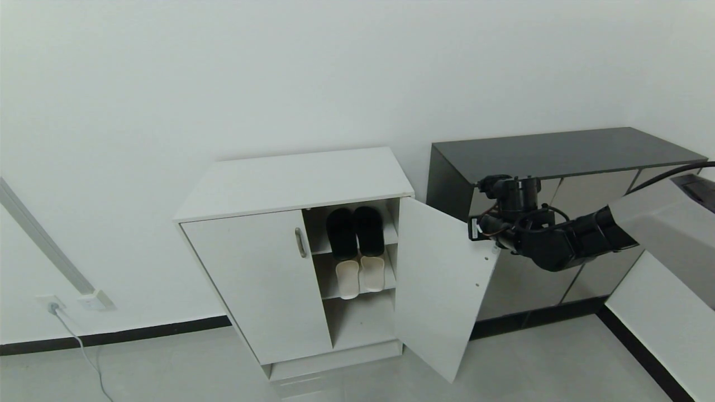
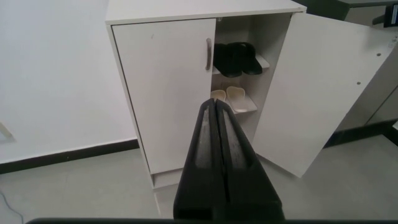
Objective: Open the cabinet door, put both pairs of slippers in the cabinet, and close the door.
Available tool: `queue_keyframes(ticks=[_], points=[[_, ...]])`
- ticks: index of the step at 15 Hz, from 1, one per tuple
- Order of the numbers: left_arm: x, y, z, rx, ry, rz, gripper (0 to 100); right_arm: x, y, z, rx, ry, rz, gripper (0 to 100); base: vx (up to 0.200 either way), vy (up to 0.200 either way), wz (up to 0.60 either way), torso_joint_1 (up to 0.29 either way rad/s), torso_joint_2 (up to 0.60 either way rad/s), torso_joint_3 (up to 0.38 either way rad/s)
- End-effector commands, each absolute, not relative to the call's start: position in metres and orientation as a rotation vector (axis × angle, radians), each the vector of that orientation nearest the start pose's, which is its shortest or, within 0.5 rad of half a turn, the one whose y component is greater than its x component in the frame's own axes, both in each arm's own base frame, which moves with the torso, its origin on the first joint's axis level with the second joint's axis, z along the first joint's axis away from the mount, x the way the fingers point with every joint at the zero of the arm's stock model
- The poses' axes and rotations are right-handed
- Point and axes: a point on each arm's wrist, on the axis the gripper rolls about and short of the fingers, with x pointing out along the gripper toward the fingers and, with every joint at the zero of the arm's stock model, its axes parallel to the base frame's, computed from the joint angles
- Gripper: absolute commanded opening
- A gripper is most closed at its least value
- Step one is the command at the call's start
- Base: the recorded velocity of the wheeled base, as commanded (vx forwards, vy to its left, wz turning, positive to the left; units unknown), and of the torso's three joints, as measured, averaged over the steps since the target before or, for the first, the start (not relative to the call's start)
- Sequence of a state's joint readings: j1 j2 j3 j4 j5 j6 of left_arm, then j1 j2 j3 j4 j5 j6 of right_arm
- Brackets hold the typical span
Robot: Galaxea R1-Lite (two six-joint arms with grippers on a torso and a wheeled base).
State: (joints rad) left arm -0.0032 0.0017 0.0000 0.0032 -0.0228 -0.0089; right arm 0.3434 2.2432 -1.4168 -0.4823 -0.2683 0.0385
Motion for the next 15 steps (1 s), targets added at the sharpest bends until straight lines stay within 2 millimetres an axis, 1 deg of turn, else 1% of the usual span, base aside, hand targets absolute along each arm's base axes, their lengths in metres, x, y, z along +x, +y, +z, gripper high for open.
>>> queue_keyframes(ticks=[1, 5, 8, 10, 13, 14, 15], points=[[-0.023, 0.0, 0.075, -0.009, 0.005, -0.026, 0, 0.431, 0.149, 0.122, -0.067, 0.333, 0.07, 0, 0.0, 0.0, 0.0, 0.0, 0.0, 0.0], [-0.023, 0.0, 0.075, -0.009, 0.005, -0.026, 0, 0.426, 0.15, 0.117, -0.075, 0.355, 0.075, 0, 0.0, 0.0, 0.0, 0.0, 0.0, 0.0], [-0.023, 0.0, 0.075, -0.009, 0.005, -0.026, 0, 0.416, 0.156, 0.118, -0.083, 0.366, 0.096, 0, 0.0, 0.0, 0.0, 0.0, 0.0, 0.0], [-0.023, 0.0, 0.075, -0.009, 0.005, -0.026, 0, 0.394, 0.174, 0.12, -0.086, 0.357, 0.153, 0, 0.0, 0.0, 0.0, 0.0, 0.0, 0.0], [-0.023, 0.0, 0.075, -0.009, 0.005, -0.026, 0, 0.363, 0.199, 0.115, -0.103, 0.357, 0.244, 0, 0.0, 0.0, 0.0, 0.0, 0.0, 0.0], [-0.023, 0.0, 0.075, -0.009, 0.005, -0.026, 0, 0.35, 0.209, 0.117, -0.105, 0.345, 0.281, 0, 0.0, 0.0, 0.0, 0.0, 0.0, 0.0], [-0.023, 0.0, 0.075, -0.009, 0.005, -0.026, 0, 0.342, 0.214, 0.117, -0.11, 0.346, 0.302, 0, 0.0, 0.0, 0.0, 0.0, 0.0, 0.0]])
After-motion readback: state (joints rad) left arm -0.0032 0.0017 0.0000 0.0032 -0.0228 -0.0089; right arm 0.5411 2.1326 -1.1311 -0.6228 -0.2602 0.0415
